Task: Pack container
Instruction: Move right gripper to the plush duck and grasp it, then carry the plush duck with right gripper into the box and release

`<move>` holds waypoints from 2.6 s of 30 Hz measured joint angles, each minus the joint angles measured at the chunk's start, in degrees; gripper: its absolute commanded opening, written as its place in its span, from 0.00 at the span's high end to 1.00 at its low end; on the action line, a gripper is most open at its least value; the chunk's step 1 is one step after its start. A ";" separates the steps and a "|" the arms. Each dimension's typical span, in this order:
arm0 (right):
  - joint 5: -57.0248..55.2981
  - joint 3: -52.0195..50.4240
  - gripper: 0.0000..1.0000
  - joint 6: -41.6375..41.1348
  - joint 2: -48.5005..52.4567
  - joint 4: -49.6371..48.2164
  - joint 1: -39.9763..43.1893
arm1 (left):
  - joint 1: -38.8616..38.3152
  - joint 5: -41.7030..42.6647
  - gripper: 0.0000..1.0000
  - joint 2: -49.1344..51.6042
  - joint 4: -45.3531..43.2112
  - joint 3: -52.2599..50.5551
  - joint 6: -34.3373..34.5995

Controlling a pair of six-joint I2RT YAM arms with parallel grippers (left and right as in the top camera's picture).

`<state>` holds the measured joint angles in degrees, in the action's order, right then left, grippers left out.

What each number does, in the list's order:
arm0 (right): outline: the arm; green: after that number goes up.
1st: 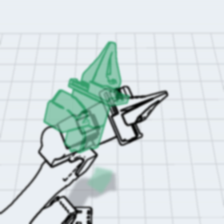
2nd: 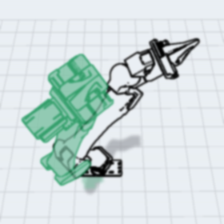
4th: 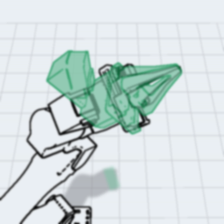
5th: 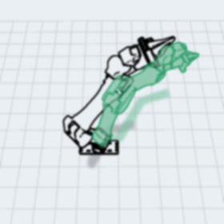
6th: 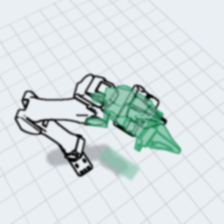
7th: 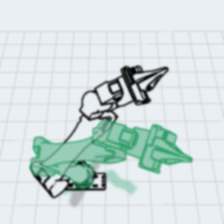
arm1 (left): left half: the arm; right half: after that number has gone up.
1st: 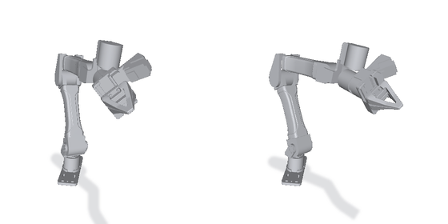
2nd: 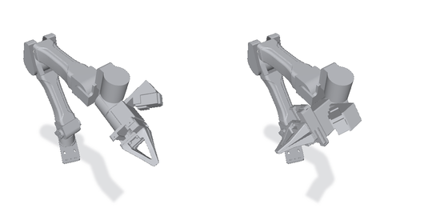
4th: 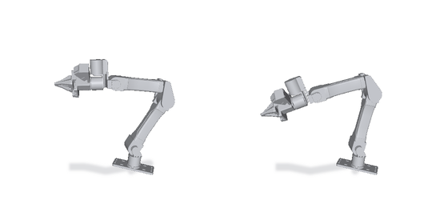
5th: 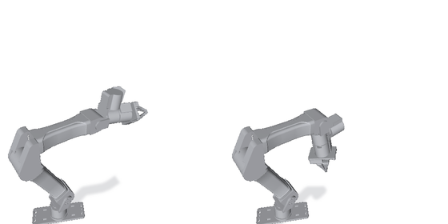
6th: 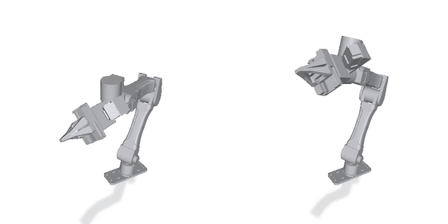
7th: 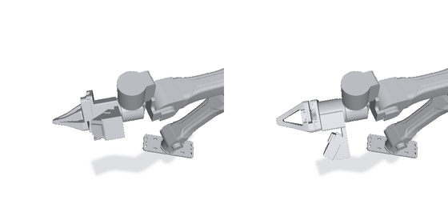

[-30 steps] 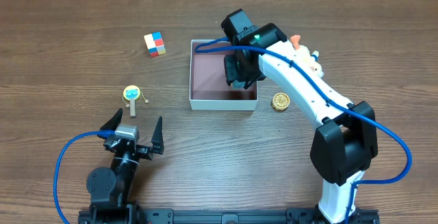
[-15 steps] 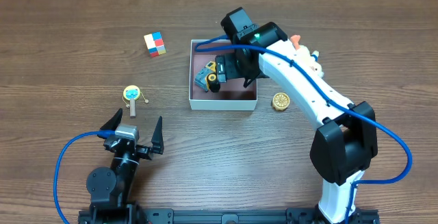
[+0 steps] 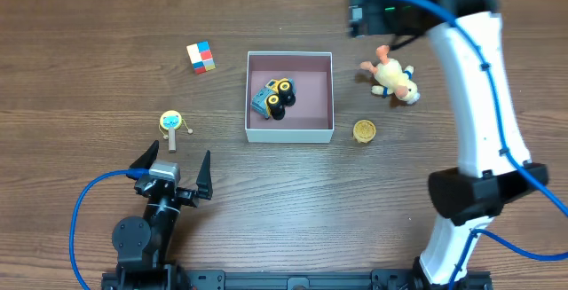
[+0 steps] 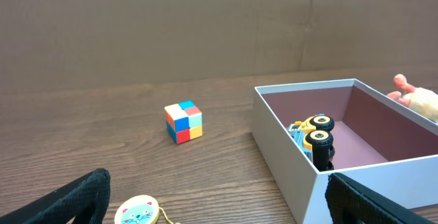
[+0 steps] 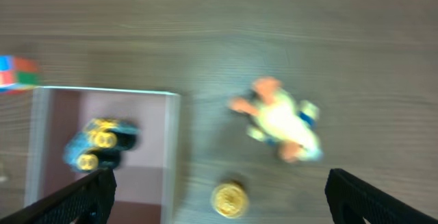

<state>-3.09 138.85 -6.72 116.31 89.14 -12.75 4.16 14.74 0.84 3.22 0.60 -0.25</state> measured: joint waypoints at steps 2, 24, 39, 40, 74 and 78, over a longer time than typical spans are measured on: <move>0.31 -0.81 0.00 0.90 0.07 0.92 3.85 | 0.00 0.00 0.00 0.00 0.00 0.00 0.00; -0.63 -11.69 0.03 17.94 16.79 -4.31 8.17 | 0.00 0.00 0.00 0.00 0.00 0.00 0.00; -0.85 -16.46 0.20 20.11 20.87 -9.90 8.17 | 0.00 0.00 0.00 0.00 0.00 0.00 0.00; -0.92 -16.46 0.20 20.09 20.90 -10.34 8.17 | 0.00 0.00 0.00 0.00 0.00 0.00 0.00; 3.74 15.45 0.76 10.99 21.40 7.76 4.72 | 0.00 0.00 0.00 0.00 0.00 0.00 0.00; 6.03 16.79 0.68 7.34 20.31 7.91 -1.27 | 0.00 0.00 0.00 0.00 0.00 0.00 0.00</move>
<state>2.94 155.63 0.62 136.62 97.06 -14.02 4.16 14.74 0.84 3.22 0.60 -0.25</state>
